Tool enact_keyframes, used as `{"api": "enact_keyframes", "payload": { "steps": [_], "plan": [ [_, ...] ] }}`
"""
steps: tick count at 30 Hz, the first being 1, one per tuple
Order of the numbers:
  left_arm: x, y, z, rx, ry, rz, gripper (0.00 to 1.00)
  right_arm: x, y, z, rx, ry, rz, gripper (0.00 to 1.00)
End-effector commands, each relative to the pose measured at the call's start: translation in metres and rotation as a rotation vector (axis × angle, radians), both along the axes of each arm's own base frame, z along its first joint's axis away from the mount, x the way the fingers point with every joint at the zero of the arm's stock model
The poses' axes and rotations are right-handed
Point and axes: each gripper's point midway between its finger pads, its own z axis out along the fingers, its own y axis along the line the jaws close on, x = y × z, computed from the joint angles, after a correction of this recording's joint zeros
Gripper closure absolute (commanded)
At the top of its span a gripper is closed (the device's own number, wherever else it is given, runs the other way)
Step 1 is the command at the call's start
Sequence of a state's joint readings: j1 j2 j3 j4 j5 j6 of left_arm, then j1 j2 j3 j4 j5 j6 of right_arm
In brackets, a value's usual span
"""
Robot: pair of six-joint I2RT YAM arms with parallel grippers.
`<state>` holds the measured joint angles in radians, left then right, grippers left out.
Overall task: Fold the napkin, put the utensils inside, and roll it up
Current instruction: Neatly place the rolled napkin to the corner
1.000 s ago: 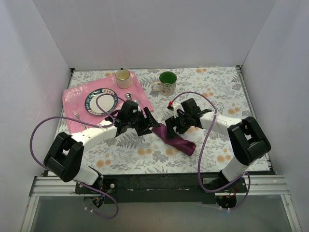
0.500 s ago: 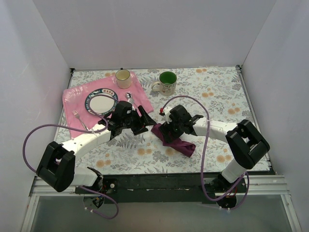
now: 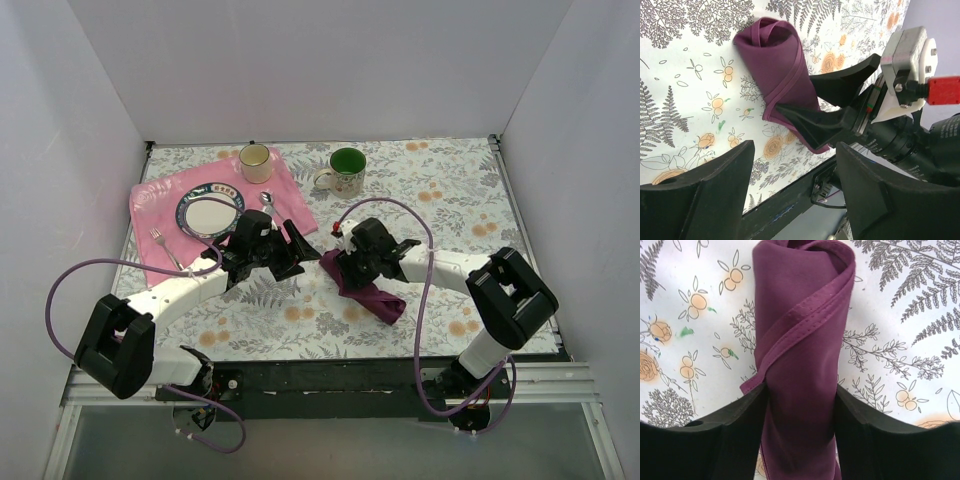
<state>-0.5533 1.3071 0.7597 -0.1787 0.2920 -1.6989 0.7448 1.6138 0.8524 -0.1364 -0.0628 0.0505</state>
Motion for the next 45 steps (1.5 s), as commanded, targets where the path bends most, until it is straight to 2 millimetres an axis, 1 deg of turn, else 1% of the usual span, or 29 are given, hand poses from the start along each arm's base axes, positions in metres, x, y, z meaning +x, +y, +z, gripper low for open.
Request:
{"api": "enact_keyframes", "payload": {
  "steps": [1, 3, 4, 6, 7, 10, 12, 13, 15, 16, 18, 19, 21, 23, 24, 25, 26, 27, 28, 29, 30, 31, 32, 33, 34, 36, 37, 41, 45],
  "plan": [
    [-0.001, 0.000, 0.006, -0.013, -0.017, -0.009, 0.34, -0.032, -0.009, -0.033, 0.000, 0.171, -0.034, 0.47],
    [0.000, 0.000, 0.006, -0.012, -0.020, -0.011, 0.34, -0.032, -0.012, -0.034, 0.017, 0.183, -0.060, 0.53],
    [-0.001, 0.000, 0.006, -0.012, -0.016, -0.011, 0.34, -0.033, -0.013, -0.035, 0.029, 0.200, -0.078, 0.59],
    [0.000, -0.001, 0.007, -0.015, -0.020, -0.015, 0.34, -0.026, -0.019, -0.035, 0.050, 0.204, -0.122, 0.64],
    [0.000, -0.001, 0.008, -0.015, -0.022, -0.015, 0.34, -0.025, -0.021, -0.034, 0.066, 0.216, -0.138, 0.68],
    [0.001, -0.003, 0.008, -0.021, -0.022, -0.021, 0.34, -0.011, -0.038, -0.033, 0.125, 0.242, -0.245, 0.76],
    [0.002, -0.004, 0.010, -0.027, -0.024, -0.025, 0.34, -0.006, -0.045, -0.031, 0.157, 0.253, -0.302, 0.77],
    [0.003, -0.005, 0.011, -0.031, -0.030, -0.028, 0.34, 0.002, -0.052, -0.029, 0.182, 0.259, -0.340, 0.79],
    [0.004, -0.007, 0.014, -0.039, -0.035, -0.038, 0.34, 0.006, -0.061, -0.026, 0.218, 0.276, -0.409, 0.82],
    [0.003, -0.008, 0.014, -0.039, -0.034, -0.042, 0.34, 0.017, -0.069, -0.023, 0.254, 0.259, -0.463, 0.83],
    [0.004, -0.009, 0.016, -0.045, -0.038, -0.051, 0.34, 0.023, -0.082, -0.019, 0.308, 0.255, -0.561, 0.82],
    [0.003, -0.010, 0.016, -0.048, -0.039, -0.055, 0.34, 0.030, -0.093, -0.017, 0.329, 0.247, -0.617, 0.82],
    [0.003, -0.013, 0.019, -0.063, -0.044, -0.067, 0.34, 0.033, -0.106, -0.016, 0.361, 0.241, -0.699, 0.83],
    [0.002, -0.014, 0.021, -0.070, -0.043, -0.075, 0.34, 0.043, -0.128, -0.011, 0.390, 0.216, -0.802, 0.83],
    [0.001, -0.014, 0.021, -0.073, -0.045, -0.079, 0.34, 0.038, -0.137, -0.015, 0.404, 0.235, -0.864, 0.83],
    [0.000, -0.015, 0.023, -0.079, -0.049, -0.085, 0.34, 0.044, -0.154, -0.014, 0.431, 0.217, -0.934, 0.83],
    [0.000, -0.015, 0.023, -0.082, -0.051, -0.088, 0.34, 0.047, -0.162, -0.005, 0.457, 0.185, -0.971, 0.83],
    [-0.001, -0.015, 0.024, -0.085, -0.052, -0.092, 0.34, 0.048, -0.171, -0.004, 0.465, 0.168, -1.011, 0.83],
    [-0.002, -0.016, 0.025, -0.086, -0.054, -0.100, 0.34, 0.044, -0.189, -0.008, 0.456, 0.161, -1.104, 0.82],
    [-0.002, -0.016, 0.026, -0.089, -0.057, -0.104, 0.34, 0.045, -0.194, 0.001, 0.475, 0.121, -1.129, 0.81],
    [-0.003, -0.016, 0.027, -0.092, -0.058, -0.107, 0.34, 0.043, -0.210, 0.001, 0.485, 0.105, -1.199, 0.80],
    [-0.002, -0.017, 0.029, -0.096, -0.064, -0.110, 0.34, 0.036, -0.226, -0.005, 0.489, 0.095, -1.277, 0.79],
    [-0.004, -0.018, 0.031, -0.101, -0.067, -0.121, 0.34, 0.035, -0.235, 0.003, 0.514, 0.052, -1.307, 0.78],
    [-0.005, -0.019, 0.032, -0.106, -0.066, -0.127, 0.34, 0.032, -0.243, 0.002, 0.518, 0.039, -1.336, 0.76],
    [-0.005, -0.019, 0.034, -0.109, -0.072, -0.132, 0.34, 0.030, -0.258, 0.002, 0.527, 0.025, -1.391, 0.75],
    [-0.006, -0.021, 0.037, -0.119, -0.076, -0.145, 0.34, 0.019, -0.271, -0.004, 0.508, 0.038, -1.432, 0.76],
    [-0.007, -0.022, 0.037, -0.122, -0.073, -0.154, 0.34, 0.015, -0.283, -0.007, 0.507, 0.036, -1.475, 0.76],
    [-0.012, -0.026, 0.039, -0.144, -0.070, -0.196, 0.35, 0.001, -0.302, -0.012, 0.511, 0.020, -1.522, 0.77],
    [-0.016, -0.030, 0.040, -0.164, -0.069, -0.232, 0.35, -0.009, -0.313, -0.013, 0.501, 0.011, -1.545, 0.74]
  ]
}}
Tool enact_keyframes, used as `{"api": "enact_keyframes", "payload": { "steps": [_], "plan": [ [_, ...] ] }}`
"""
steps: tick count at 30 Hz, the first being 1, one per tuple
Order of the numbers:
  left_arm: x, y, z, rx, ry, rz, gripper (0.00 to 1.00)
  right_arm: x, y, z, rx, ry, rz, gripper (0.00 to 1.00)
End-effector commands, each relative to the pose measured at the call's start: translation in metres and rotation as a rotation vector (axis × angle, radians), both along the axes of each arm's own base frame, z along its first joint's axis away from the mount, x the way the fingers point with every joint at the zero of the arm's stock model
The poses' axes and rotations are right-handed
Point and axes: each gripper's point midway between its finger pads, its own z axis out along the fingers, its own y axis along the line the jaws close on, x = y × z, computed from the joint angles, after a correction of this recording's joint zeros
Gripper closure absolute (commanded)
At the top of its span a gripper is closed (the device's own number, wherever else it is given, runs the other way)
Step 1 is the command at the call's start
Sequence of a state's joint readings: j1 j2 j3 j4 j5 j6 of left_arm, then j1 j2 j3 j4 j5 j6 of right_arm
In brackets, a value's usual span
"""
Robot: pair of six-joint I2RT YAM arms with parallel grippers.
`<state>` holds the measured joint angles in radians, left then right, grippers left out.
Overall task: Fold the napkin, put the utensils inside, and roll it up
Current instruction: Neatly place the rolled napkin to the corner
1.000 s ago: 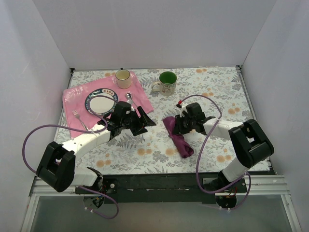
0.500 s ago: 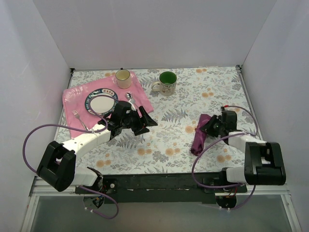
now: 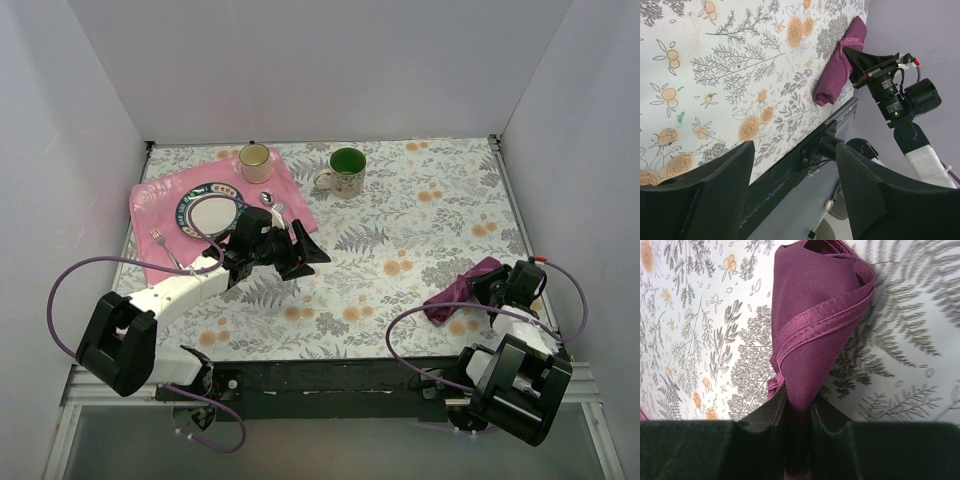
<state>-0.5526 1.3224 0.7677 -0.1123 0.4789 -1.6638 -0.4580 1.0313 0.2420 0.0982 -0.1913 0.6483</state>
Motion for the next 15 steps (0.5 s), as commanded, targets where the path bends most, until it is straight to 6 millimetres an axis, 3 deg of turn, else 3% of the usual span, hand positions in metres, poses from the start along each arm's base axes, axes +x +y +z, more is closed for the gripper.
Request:
{"api": "enact_keyframes", "payload": {
  "steps": [1, 10, 15],
  "plan": [
    [0.000, -0.009, 0.021, -0.059, -0.048, -0.068, 0.35, -0.018, -0.003, -0.010, -0.006, 0.046, 0.003, 0.72],
    [0.003, -0.017, 0.024, -0.083, -0.047, -0.104, 0.35, -0.007, 0.002, 0.006, -0.020, 0.011, 0.102, 0.44],
    [0.001, -0.018, 0.022, -0.092, -0.046, -0.107, 0.35, -0.013, 0.003, 0.006, -0.013, 0.059, 0.115, 0.33]
  ]
}}
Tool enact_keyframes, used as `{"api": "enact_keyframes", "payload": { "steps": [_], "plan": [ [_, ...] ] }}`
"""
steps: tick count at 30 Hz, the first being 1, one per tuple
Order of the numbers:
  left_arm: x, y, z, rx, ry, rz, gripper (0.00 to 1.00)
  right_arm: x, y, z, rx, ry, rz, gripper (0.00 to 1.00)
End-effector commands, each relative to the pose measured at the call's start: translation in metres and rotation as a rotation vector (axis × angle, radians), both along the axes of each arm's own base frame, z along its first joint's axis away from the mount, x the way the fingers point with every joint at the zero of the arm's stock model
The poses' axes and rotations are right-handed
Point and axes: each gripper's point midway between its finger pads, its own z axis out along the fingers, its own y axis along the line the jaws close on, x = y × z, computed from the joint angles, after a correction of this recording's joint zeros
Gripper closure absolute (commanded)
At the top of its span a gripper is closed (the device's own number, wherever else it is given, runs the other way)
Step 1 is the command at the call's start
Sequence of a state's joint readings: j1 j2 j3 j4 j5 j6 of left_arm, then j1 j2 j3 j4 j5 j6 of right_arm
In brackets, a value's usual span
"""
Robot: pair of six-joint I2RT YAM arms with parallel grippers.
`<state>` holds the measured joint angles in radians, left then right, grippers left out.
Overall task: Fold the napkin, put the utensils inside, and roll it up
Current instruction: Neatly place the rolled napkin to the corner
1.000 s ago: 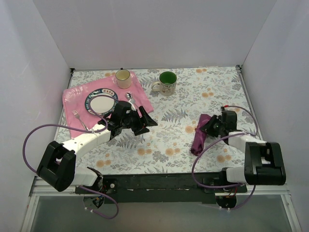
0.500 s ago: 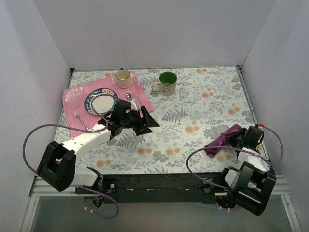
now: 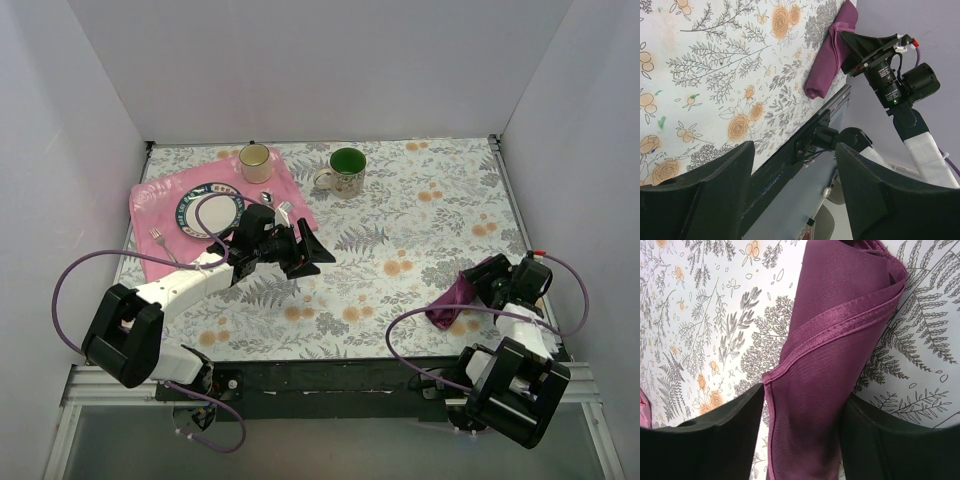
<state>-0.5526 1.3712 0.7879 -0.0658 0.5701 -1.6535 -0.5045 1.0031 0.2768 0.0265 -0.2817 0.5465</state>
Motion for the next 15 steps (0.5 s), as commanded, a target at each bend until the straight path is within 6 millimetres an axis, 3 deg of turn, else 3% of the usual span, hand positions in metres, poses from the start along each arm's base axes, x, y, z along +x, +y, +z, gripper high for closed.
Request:
{"api": "enact_keyframes", "payload": {
  "steps": [1, 7, 15],
  "plan": [
    [0.004, -0.005, 0.016, -0.043, -0.046, -0.026, 0.35, -0.011, 0.002, -0.005, 0.002, 0.079, 0.027, 0.31],
    [0.003, -0.006, 0.018, -0.048, -0.053, -0.031, 0.35, -0.022, -0.008, -0.005, -0.039, 0.144, -0.027, 0.10],
    [0.001, -0.007, 0.018, -0.054, -0.052, -0.052, 0.35, -0.034, -0.009, -0.002, -0.070, 0.198, -0.010, 0.01]
  ]
}}
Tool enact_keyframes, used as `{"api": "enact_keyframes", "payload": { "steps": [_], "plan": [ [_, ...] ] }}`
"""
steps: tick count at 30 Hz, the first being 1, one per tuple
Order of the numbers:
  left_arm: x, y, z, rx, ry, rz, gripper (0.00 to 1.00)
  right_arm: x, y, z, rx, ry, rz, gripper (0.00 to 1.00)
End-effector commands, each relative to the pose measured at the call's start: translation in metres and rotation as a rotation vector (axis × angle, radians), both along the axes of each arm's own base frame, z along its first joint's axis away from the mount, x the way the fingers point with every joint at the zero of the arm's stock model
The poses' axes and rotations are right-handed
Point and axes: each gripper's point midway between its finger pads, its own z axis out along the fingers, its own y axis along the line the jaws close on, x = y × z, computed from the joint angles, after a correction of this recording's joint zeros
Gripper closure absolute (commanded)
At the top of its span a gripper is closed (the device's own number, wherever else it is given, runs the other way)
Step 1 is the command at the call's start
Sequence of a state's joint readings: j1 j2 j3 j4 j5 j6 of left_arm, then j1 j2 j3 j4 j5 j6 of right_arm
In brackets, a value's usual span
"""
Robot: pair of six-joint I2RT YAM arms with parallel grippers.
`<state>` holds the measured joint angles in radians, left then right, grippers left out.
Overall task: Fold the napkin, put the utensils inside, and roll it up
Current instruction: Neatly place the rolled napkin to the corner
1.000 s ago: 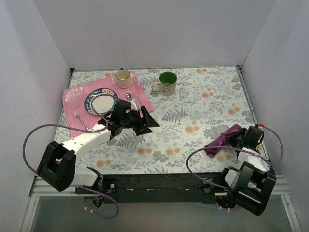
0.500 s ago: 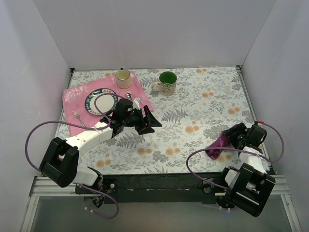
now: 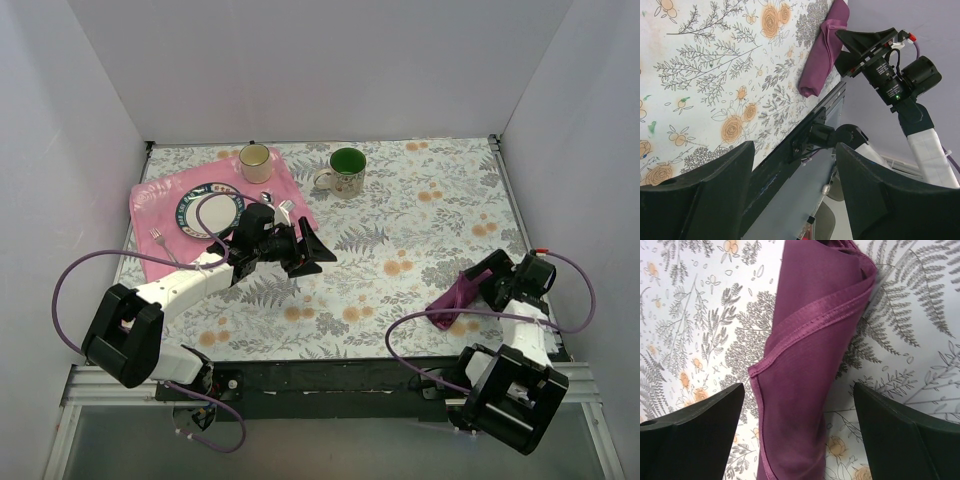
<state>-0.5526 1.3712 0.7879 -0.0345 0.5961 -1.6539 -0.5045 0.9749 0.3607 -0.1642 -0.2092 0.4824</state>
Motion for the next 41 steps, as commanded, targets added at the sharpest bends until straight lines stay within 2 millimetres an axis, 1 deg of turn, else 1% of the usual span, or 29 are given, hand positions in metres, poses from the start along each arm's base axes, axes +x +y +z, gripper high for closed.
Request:
{"api": "enact_keyframes", "payload": {
  "steps": [1, 3, 6, 7, 9, 10, 12, 13, 16, 17, 19, 20, 21, 22, 23, 24, 26, 27, 28, 29, 30, 31, 32, 33, 34, 36, 38, 39, 41],
  "plan": [
    [0.002, -0.004, 0.010, -0.024, -0.037, -0.035, 0.34, -0.021, 0.000, -0.002, -0.015, 0.090, -0.013, 0.01],
    [0.001, -0.005, 0.010, -0.026, -0.041, -0.046, 0.34, -0.017, -0.007, 0.012, -0.045, 0.084, -0.036, 0.01],
    [0.000, -0.006, 0.011, -0.025, -0.056, -0.063, 0.31, -0.019, -0.012, 0.026, -0.091, 0.117, -0.050, 0.01],
    [0.000, -0.006, 0.011, -0.023, -0.061, -0.066, 0.29, -0.014, -0.016, 0.041, -0.127, 0.100, -0.055, 0.01],
    [0.000, -0.008, 0.014, -0.024, -0.077, -0.077, 0.27, -0.017, -0.022, 0.055, -0.206, 0.136, -0.060, 0.01],
    [0.000, -0.010, 0.018, -0.028, -0.088, -0.081, 0.26, -0.010, -0.026, 0.078, -0.252, 0.099, -0.061, 0.01],
    [-0.002, -0.013, 0.020, -0.025, -0.098, -0.098, 0.25, -0.009, -0.021, 0.095, -0.334, 0.108, -0.033, 0.01],
    [-0.002, -0.015, 0.024, -0.026, -0.102, -0.102, 0.24, -0.001, -0.020, 0.121, -0.369, 0.063, -0.026, 0.01],
    [-0.004, -0.018, 0.037, -0.031, -0.123, -0.117, 0.23, 0.013, 0.014, 0.144, -0.420, 0.042, 0.114, 0.01],
    [0.000, -0.020, 0.048, -0.034, -0.155, -0.108, 0.22, 0.025, 0.045, 0.168, -0.427, -0.030, 0.224, 0.01],
    [-0.002, -0.017, 0.065, -0.028, -0.193, -0.107, 0.21, 0.035, 0.076, 0.176, -0.442, -0.023, 0.364, 0.01],
    [0.002, -0.017, 0.080, -0.032, -0.231, -0.098, 0.19, 0.037, 0.105, 0.187, -0.472, -0.047, 0.464, 0.01],
    [0.002, -0.015, 0.090, -0.031, -0.254, -0.096, 0.18, 0.047, 0.120, 0.209, -0.496, -0.069, 0.499, 0.01],
    [-0.002, -0.011, 0.100, -0.020, -0.279, -0.099, 0.16, 0.038, 0.126, 0.216, -0.522, -0.035, 0.531, 0.01],
    [-0.002, -0.008, 0.110, -0.018, -0.307, -0.093, 0.15, 0.036, 0.140, 0.227, -0.544, -0.053, 0.573, 0.01],
    [0.002, -0.006, 0.132, -0.022, -0.361, -0.064, 0.11, 0.039, 0.149, 0.253, -0.537, -0.107, 0.585, 0.01],
    [-0.001, 0.005, 0.158, -0.011, -0.427, -0.036, 0.08, 0.037, 0.159, 0.275, -0.518, -0.174, 0.645, 0.01],
    [0.000, 0.008, 0.183, -0.026, -0.479, -0.014, 0.07, 0.033, 0.159, 0.291, -0.508, -0.221, 0.644, 0.01],
    [0.002, 0.014, 0.194, -0.010, -0.507, 0.022, 0.04, 0.032, 0.160, 0.307, -0.511, -0.277, 0.658, 0.01],
    [-0.001, 0.020, 0.211, -0.021, -0.553, 0.040, 0.03, 0.031, 0.169, 0.322, -0.488, -0.348, 0.690, 0.01],
    [-0.001, 0.023, 0.223, -0.029, -0.582, 0.058, 0.02, 0.024, 0.170, 0.339, -0.473, -0.425, 0.699, 0.01],
    [0.001, 0.028, 0.240, -0.041, -0.623, 0.098, 0.02, 0.022, 0.171, 0.347, -0.467, -0.471, 0.704, 0.01],
    [-0.002, 0.033, 0.251, -0.053, -0.652, 0.115, 0.02, 0.022, 0.173, 0.360, -0.466, -0.543, 0.699, 0.01],
    [-0.002, 0.035, 0.258, -0.062, -0.671, 0.131, 0.02, 0.013, 0.168, 0.375, -0.464, -0.616, 0.680, 0.01],
    [-0.001, 0.037, 0.267, -0.076, -0.694, 0.146, 0.02, 0.012, 0.167, 0.367, -0.465, -0.619, 0.678, 0.01],
    [0.000, 0.037, 0.270, -0.085, -0.691, 0.159, 0.02, 0.003, 0.162, 0.378, -0.455, -0.693, 0.654, 0.01],
    [0.003, 0.036, 0.273, -0.091, -0.688, 0.168, 0.02, 0.000, 0.154, 0.377, -0.470, -0.673, 0.625, 0.01],
    [0.004, 0.036, 0.272, -0.095, -0.679, 0.174, 0.02, -0.003, 0.151, 0.370, -0.486, -0.637, 0.638, 0.01],
    [0.005, 0.035, 0.272, -0.102, -0.676, 0.180, 0.02, -0.007, 0.147, 0.372, -0.508, -0.656, 0.641, 0.01]
  ]
}}
